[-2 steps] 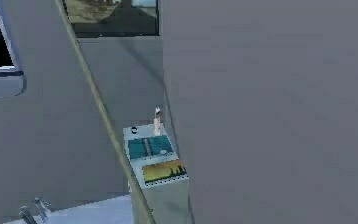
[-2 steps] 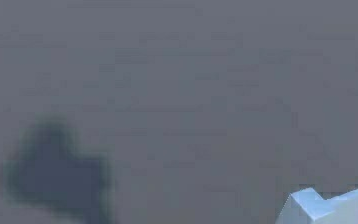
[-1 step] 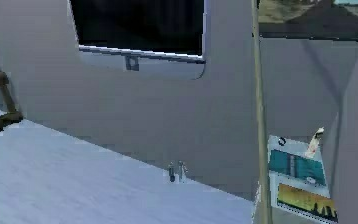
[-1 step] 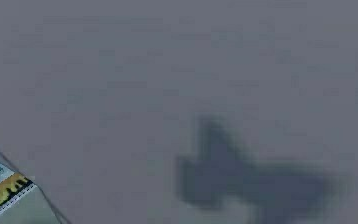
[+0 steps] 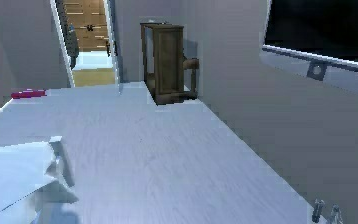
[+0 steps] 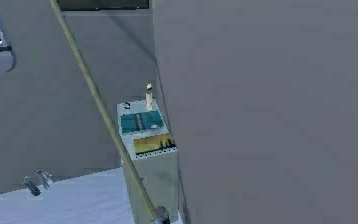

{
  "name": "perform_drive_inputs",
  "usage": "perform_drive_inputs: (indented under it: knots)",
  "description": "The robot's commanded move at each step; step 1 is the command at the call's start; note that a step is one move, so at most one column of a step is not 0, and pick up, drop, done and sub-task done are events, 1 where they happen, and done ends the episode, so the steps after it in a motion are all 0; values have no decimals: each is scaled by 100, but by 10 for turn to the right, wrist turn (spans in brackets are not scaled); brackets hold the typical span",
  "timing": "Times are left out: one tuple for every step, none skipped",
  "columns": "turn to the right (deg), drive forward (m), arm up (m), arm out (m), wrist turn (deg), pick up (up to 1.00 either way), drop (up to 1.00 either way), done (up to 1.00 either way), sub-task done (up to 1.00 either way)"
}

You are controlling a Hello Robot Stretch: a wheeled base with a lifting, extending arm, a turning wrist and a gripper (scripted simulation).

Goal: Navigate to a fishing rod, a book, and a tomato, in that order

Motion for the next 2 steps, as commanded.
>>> perform_drive_inputs:
  knots:
    - [-150,0,0,0,0,0,0,0,0]
    - [0,100,0,0,0,0,0,0,0]
